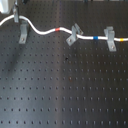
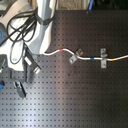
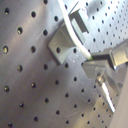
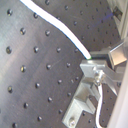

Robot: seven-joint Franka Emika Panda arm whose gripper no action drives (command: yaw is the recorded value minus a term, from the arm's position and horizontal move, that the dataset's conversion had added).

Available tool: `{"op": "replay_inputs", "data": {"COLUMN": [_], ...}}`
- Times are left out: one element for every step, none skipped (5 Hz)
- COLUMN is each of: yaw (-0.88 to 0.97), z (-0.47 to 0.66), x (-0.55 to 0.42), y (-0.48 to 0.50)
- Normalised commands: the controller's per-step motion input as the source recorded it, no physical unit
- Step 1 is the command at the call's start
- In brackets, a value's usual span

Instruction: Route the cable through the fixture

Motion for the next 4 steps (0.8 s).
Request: {"op": "replay_inputs", "data": {"yaw": [0.00,0.15,0.37,0.07], "z": [-0.35,-0.35,-0.20,0.16], "x": [0.172,0.149,0.054,0.001], "y": [-0.011,-0.009,0.026,0.019]}}
